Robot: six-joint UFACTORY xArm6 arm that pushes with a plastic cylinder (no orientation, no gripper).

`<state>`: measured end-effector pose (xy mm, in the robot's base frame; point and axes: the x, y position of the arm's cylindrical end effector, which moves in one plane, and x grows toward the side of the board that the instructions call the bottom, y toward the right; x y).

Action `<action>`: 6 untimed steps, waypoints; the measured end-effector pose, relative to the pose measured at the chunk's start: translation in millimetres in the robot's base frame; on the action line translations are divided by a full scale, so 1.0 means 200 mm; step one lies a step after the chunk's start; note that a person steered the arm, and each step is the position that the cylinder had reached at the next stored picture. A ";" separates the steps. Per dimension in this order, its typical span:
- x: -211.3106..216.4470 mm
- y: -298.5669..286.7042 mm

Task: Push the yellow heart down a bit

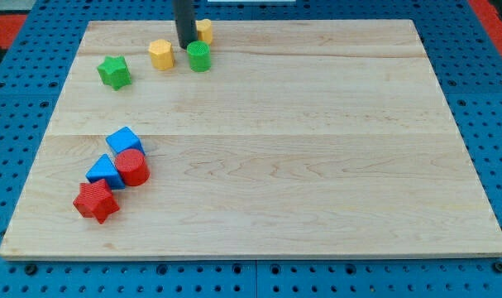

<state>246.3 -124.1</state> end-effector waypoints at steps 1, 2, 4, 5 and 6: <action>-0.09 -0.19; -0.28 -0.19; -0.27 0.12; -0.25 0.34; -0.16 0.41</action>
